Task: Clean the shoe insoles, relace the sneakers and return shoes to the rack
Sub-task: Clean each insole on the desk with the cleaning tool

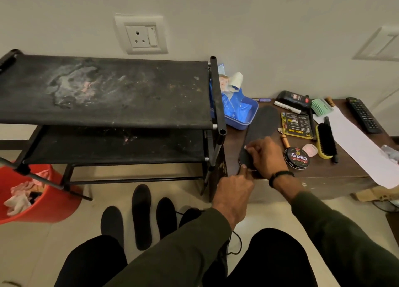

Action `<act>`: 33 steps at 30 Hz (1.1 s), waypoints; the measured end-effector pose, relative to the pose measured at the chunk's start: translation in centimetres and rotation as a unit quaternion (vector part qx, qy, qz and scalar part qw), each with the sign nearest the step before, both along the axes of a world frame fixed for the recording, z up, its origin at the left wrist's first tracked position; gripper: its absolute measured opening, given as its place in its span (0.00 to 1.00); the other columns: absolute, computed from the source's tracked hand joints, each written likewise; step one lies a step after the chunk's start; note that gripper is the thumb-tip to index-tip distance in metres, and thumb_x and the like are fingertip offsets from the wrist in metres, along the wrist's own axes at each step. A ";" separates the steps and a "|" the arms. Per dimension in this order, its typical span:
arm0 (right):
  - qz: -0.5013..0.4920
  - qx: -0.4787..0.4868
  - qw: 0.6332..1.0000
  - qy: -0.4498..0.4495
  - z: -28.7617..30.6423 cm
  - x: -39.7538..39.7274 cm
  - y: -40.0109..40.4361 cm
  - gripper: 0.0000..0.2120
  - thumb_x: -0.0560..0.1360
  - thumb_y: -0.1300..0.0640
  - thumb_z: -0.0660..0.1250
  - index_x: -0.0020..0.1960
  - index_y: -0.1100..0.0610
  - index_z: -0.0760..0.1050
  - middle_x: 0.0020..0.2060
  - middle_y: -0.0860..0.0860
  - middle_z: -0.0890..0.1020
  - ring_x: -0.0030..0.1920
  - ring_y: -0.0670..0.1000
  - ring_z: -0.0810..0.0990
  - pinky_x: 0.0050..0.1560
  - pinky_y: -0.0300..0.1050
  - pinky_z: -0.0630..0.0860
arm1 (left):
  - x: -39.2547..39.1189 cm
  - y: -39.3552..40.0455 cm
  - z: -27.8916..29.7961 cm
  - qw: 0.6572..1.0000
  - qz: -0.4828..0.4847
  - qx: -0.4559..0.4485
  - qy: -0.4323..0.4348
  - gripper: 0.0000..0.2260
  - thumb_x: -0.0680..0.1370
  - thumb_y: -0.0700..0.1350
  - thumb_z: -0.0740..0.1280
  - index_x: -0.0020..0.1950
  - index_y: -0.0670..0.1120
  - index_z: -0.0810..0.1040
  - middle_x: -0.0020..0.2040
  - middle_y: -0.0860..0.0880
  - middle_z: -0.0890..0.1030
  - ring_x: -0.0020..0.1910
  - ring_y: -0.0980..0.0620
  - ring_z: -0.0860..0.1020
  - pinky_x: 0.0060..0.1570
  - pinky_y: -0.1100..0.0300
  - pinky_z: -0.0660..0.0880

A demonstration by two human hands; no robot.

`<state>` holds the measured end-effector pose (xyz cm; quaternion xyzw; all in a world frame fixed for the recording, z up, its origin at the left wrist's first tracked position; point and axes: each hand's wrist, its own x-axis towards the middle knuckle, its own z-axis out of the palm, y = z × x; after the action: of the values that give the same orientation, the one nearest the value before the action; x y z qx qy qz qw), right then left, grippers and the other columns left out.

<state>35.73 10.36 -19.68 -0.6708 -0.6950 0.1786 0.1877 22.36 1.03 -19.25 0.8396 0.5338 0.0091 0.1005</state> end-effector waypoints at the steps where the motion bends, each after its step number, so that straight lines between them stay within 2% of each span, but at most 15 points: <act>1: 0.013 0.006 1.000 -0.004 -0.1 0.2 -1.4 0.06 0.79 0.59 0.68 0.52 0.55 0.84 0.50 0.53 0.79 0.50 0.53 0.79 0.52 0.48 0.76 | -0.2 -0.2 0.1 1.000 0.013 -0.005 -0.018 0.33 0.76 0.47 0.74 0.77 0.46 0.62 0.76 0.45 0.67 0.51 0.42 0.82 0.44 0.49 0.79; 3: 0.024 0.036 0.999 -0.007 -0.7 0.7 -3.6 0.06 0.78 0.59 0.68 0.52 0.55 0.84 0.48 0.51 0.75 0.50 0.52 0.75 0.51 0.46 0.73 | -0.6 -0.4 0.4 0.998 0.041 -0.008 -0.051 0.32 0.78 0.48 0.72 0.75 0.48 0.58 0.63 0.45 0.77 0.47 0.42 0.83 0.43 0.49 0.81; 4: 0.027 0.049 0.998 -0.010 -1.1 0.9 -4.4 0.06 0.78 0.59 0.68 0.52 0.54 0.84 0.47 0.49 0.74 0.49 0.52 0.74 0.49 0.44 0.70 | -0.8 -0.3 0.4 0.997 0.045 -0.001 -0.055 0.33 0.78 0.47 0.72 0.76 0.48 0.56 0.56 0.44 0.80 0.44 0.43 0.83 0.42 0.50 0.80; 6: 0.030 0.062 0.998 -0.016 -1.6 1.3 -5.7 0.05 0.78 0.59 0.69 0.51 0.53 0.84 0.45 0.48 0.74 0.48 0.51 0.72 0.46 0.42 0.68 | -1.0 0.1 0.3 0.999 0.039 0.015 -0.032 0.36 0.78 0.45 0.72 0.78 0.47 0.52 0.52 0.44 0.80 0.43 0.44 0.82 0.40 0.51 0.78; 12: 0.038 0.066 0.996 -0.034 -1.7 1.7 -5.3 0.04 0.77 0.59 0.71 0.48 0.58 0.84 0.45 0.54 0.78 0.44 0.54 0.77 0.44 0.42 0.70 | -1.2 0.6 0.5 0.999 -0.010 0.031 0.020 0.35 0.79 0.45 0.70 0.79 0.47 0.52 0.50 0.45 0.79 0.42 0.46 0.81 0.41 0.52 0.79; 16: -0.031 0.066 0.996 -0.056 -0.8 2.6 -0.6 0.07 0.77 0.58 0.70 0.46 0.61 0.84 0.47 0.58 0.79 0.47 0.58 0.79 0.49 0.54 0.77 | -1.4 1.2 0.6 0.999 -0.001 0.018 0.029 0.34 0.81 0.47 0.69 0.79 0.48 0.52 0.52 0.44 0.79 0.47 0.43 0.81 0.43 0.50 0.77; 19: -0.068 0.044 0.993 -0.090 -0.1 2.9 2.8 0.07 0.78 0.58 0.69 0.49 0.61 0.83 0.49 0.59 0.80 0.50 0.58 0.79 0.51 0.53 0.77 | -1.4 0.9 0.6 0.999 0.003 0.011 0.042 0.33 0.80 0.47 0.69 0.79 0.48 0.52 0.51 0.44 0.80 0.46 0.43 0.81 0.42 0.50 0.77; 23: -0.127 -0.014 0.989 -0.074 0.8 3.4 7.1 0.07 0.76 0.58 0.72 0.49 0.63 0.82 0.47 0.61 0.83 0.49 0.60 0.82 0.46 0.47 0.77 | -1.4 0.9 0.2 0.999 -0.002 0.007 0.049 0.34 0.79 0.45 0.70 0.77 0.48 0.52 0.49 0.45 0.80 0.45 0.43 0.81 0.40 0.52 0.74; 26: -0.141 -0.022 0.987 -0.071 1.2 3.7 8.9 0.10 0.74 0.58 0.73 0.51 0.63 0.83 0.48 0.62 0.84 0.51 0.63 0.82 0.50 0.50 0.80 | -1.5 0.9 0.2 0.999 0.001 -0.013 0.039 0.36 0.77 0.43 0.72 0.76 0.49 0.52 0.49 0.46 0.81 0.45 0.43 0.82 0.39 0.52 0.73; 29: -0.148 -0.026 0.987 -0.062 1.5 3.8 9.0 0.10 0.75 0.58 0.72 0.52 0.63 0.83 0.49 0.62 0.84 0.51 0.63 0.83 0.52 0.50 0.80 | -1.0 0.2 0.4 0.998 0.003 -0.017 0.064 0.38 0.77 0.43 0.72 0.78 0.48 0.51 0.53 0.45 0.80 0.47 0.43 0.82 0.40 0.53 0.74; 31: -0.150 -0.033 0.987 -0.046 1.6 3.2 7.4 0.09 0.76 0.58 0.72 0.50 0.64 0.83 0.48 0.61 0.84 0.49 0.61 0.82 0.48 0.47 0.77 | -0.8 0.0 0.5 0.997 -0.005 -0.034 0.069 0.40 0.77 0.42 0.73 0.80 0.47 0.50 0.65 0.44 0.76 0.50 0.41 0.82 0.42 0.52 0.75; 33: -0.149 -0.035 0.988 -0.038 1.4 2.3 4.3 0.08 0.77 0.58 0.71 0.48 0.64 0.82 0.46 0.60 0.83 0.48 0.59 0.81 0.45 0.45 0.74 | -0.6 -0.2 0.3 0.997 -0.003 -0.039 0.073 0.42 0.76 0.43 0.74 0.81 0.46 0.49 0.77 0.45 0.65 0.52 0.41 0.81 0.40 0.53 0.74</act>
<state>38.06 14.68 -18.28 -0.7791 -0.5874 0.1474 0.1620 21.81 0.80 -18.96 0.8350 0.5373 -0.0732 0.0937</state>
